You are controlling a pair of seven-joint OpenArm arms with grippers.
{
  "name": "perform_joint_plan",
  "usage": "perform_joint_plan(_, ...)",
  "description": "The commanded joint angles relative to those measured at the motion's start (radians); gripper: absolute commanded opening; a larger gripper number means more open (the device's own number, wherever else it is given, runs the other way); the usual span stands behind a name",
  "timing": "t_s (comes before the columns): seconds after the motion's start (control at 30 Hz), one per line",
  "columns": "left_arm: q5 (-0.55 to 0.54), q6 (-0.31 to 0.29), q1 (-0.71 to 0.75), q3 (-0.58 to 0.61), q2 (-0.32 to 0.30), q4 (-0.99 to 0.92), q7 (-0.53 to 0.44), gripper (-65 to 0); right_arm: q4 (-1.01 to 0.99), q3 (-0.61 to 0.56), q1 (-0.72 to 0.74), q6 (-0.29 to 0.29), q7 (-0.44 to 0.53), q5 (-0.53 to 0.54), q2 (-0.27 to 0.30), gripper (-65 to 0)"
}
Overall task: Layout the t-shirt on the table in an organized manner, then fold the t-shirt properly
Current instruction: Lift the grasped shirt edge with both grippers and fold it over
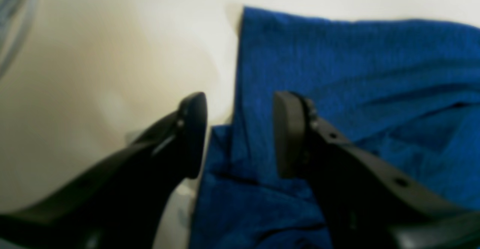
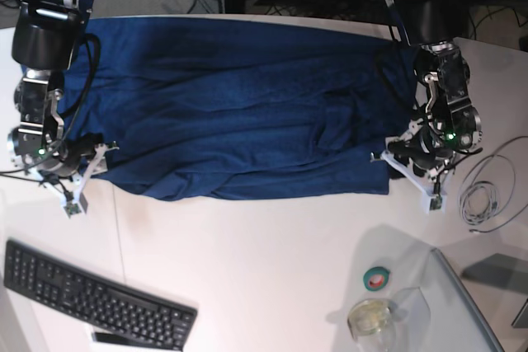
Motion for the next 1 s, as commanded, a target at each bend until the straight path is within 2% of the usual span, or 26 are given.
perform_joint_plan(0.0, -0.009, -0.002, -0.03, 0.0, -0.013, 0.02, -0.018, -35.2, 0.019, 0.0, 0.024, 0.005, 0.014, 0.007, 0.01, -29.4)
perform_joint_plan(0.17, 0.0, -0.002, -0.159, 0.006, -0.036, -0.146, -0.035, -34.2, 0.019, 0.0, 0.025, 0.005, 0.014, 0.007, 0.008, -29.4)
perform_joint_plan(0.37, 0.002, -0.002, -0.266, 0.013, -0.066, -0.421, -0.158, -34.2, 0.019, 0.0, 0.025, 0.005, 0.014, 0.007, 0.01, -29.4)
perform_joint_plan(0.97, 0.003, -0.002, -0.32, 0.013, -0.066, -0.772, -0.422, -35.4, 0.019, 0.0, 0.024, 0.005, 0.014, 0.007, 0.01, -29.4)
